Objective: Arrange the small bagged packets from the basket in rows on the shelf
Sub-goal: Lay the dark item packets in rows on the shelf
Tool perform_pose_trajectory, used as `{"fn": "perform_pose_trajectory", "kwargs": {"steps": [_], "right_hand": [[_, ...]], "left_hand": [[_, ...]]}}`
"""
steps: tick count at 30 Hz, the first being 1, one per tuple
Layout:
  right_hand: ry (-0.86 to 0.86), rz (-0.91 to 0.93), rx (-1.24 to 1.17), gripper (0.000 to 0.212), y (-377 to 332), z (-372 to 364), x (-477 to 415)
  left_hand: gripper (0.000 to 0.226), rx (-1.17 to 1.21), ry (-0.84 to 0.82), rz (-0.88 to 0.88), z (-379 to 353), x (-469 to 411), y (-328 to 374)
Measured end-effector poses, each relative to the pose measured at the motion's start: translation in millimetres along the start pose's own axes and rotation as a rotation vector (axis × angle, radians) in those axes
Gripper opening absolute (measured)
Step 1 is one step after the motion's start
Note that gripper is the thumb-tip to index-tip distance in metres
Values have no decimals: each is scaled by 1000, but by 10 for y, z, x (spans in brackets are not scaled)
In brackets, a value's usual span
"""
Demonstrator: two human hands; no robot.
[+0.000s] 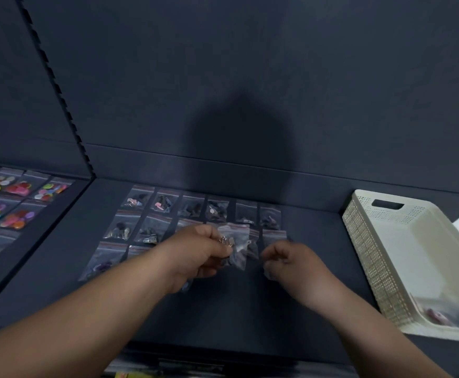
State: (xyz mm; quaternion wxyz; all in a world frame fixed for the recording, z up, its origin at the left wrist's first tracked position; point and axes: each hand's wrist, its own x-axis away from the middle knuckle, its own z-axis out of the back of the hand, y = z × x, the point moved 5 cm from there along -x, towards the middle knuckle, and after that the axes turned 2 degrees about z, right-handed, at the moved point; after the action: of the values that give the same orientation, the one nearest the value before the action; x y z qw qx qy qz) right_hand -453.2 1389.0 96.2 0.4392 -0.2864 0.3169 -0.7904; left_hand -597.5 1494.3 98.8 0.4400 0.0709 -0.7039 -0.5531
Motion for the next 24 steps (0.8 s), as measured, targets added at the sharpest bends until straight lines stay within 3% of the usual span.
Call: {"fn": "perform_pose_trajectory", "kwargs": {"steps": [2, 3, 5, 8, 13, 16, 18, 21, 24], "right_hand": [[90, 10, -234, 12, -149, 47, 9], [66, -9, -388, 5, -230, 26, 18], [-77, -57, -628, 11, -355, -101, 43], [-136, -46, -630, 17, -387, -270, 38], [-128, -135, -577, 20, -262, -500, -8], [-146, -171, -546, 21, -246, -623, -13], [-97, -139, -262, 22, -266, -594, 3], [43, 79, 543, 28, -389, -444, 55], [120, 270, 608, 16, -493, -401, 112]], "left_hand": [[20, -2, -13, -19, -31, 3, 17], [20, 2, -13, -28, -47, 7, 25], [20, 9, -11, -44, -71, 26, 32], [13, -78, 11, -73, -36, 52, 21], [5, -610, 291, -275, 387, 89, 35], [7, -822, 352, -326, 540, 134, -33], [12, -939, 360, -374, 563, 160, -85], [22, -1067, 355, -470, 544, 177, -140], [24, -1148, 359, -521, 513, 191, -163]]}}
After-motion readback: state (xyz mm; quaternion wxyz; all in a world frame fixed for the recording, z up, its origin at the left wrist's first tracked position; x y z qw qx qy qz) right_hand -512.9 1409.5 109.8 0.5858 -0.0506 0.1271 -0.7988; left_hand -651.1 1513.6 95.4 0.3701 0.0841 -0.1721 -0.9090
